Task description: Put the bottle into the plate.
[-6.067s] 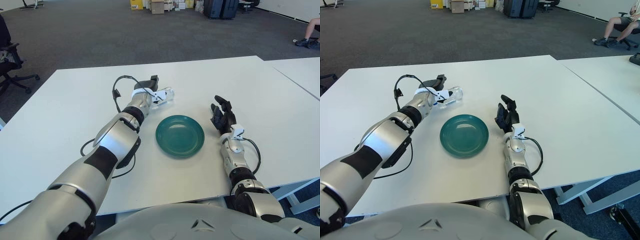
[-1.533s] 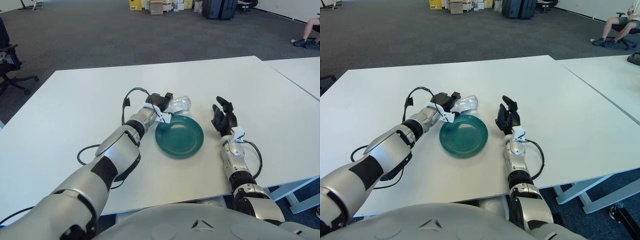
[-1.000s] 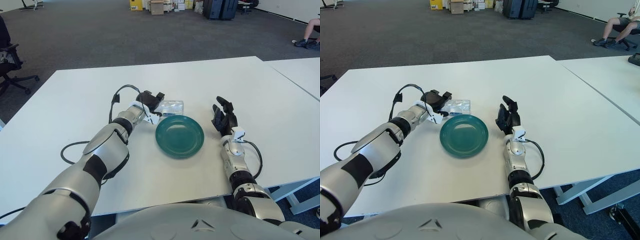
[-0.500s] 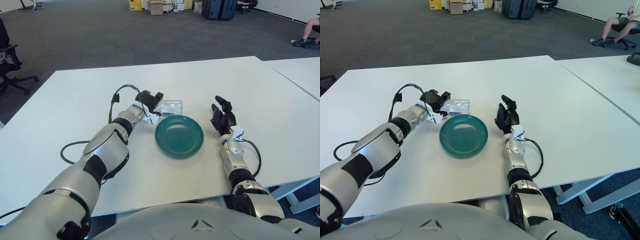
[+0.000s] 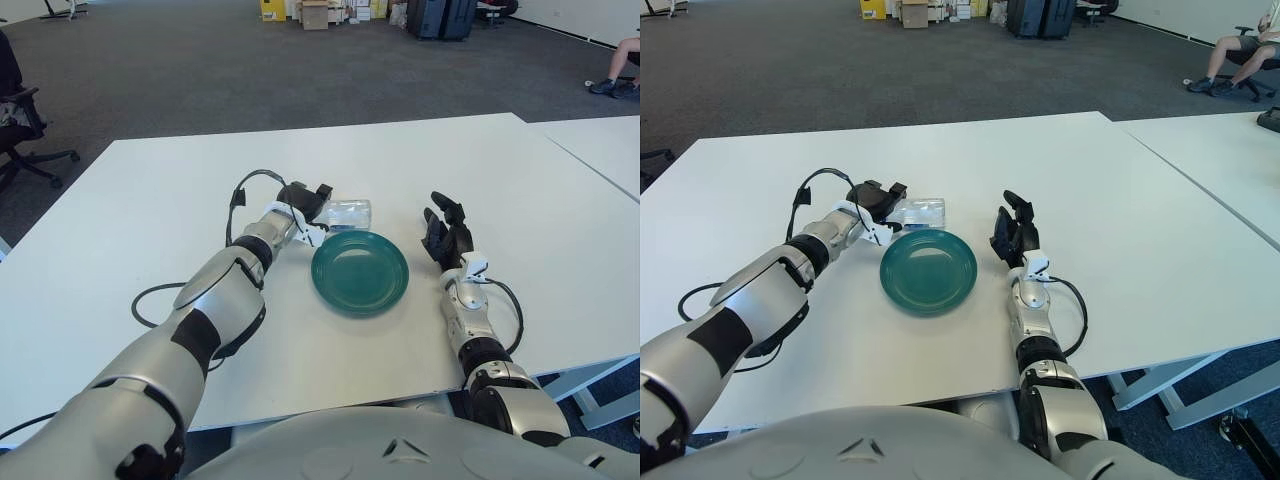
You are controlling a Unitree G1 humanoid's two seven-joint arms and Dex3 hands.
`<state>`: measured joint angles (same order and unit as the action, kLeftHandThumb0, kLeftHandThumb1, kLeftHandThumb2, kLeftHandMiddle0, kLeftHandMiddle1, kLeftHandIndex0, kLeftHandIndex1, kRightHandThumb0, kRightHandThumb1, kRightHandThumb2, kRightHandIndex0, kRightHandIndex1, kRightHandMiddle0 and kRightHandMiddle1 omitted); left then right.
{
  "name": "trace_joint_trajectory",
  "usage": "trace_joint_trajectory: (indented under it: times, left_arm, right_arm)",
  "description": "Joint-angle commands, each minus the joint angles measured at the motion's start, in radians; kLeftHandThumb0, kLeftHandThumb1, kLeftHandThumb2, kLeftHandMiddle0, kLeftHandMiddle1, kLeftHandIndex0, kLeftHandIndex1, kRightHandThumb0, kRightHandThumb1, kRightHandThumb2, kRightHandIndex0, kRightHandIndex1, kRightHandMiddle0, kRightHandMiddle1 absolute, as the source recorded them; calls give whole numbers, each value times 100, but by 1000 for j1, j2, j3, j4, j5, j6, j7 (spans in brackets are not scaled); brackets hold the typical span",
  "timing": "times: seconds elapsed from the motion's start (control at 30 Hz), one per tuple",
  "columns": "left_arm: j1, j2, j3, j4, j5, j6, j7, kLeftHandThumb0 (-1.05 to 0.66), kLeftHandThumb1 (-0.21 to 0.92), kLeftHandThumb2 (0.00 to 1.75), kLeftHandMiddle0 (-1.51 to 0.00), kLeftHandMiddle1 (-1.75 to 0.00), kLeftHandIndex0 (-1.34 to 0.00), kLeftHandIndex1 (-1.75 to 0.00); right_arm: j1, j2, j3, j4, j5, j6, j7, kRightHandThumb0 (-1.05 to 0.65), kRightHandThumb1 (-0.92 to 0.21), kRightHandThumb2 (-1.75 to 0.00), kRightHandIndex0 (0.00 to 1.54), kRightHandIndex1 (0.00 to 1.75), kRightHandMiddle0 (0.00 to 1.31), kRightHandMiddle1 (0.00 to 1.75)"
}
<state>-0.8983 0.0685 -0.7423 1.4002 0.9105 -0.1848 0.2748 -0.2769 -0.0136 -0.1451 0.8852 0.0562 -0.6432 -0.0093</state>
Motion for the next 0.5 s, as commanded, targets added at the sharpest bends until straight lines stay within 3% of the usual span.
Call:
trace_joint_trajectory:
  times: [0.0,0.23,0.47]
  left_arm:
    - [-21,0,10,6,-6,6,-9,-86,92,81,-34,-94,0,-102]
    - [-2,14,-4,7,10,-6,22,-85,92,76,-35,-106,0,-105]
    - [8,49,-16,7,18,-18,28,-87,92,79,-35,-106,0,-109]
  right_arm:
    - [53,4,2,13,-1,22,6,-68,-92,-78,33,0,0,72]
    - [52,7,-2,9,5,36,3,-68,-92,-78,34,0,0,71]
    - [50,13,-4,10,10,35,8,-67,-92,-78,34,1,0,70]
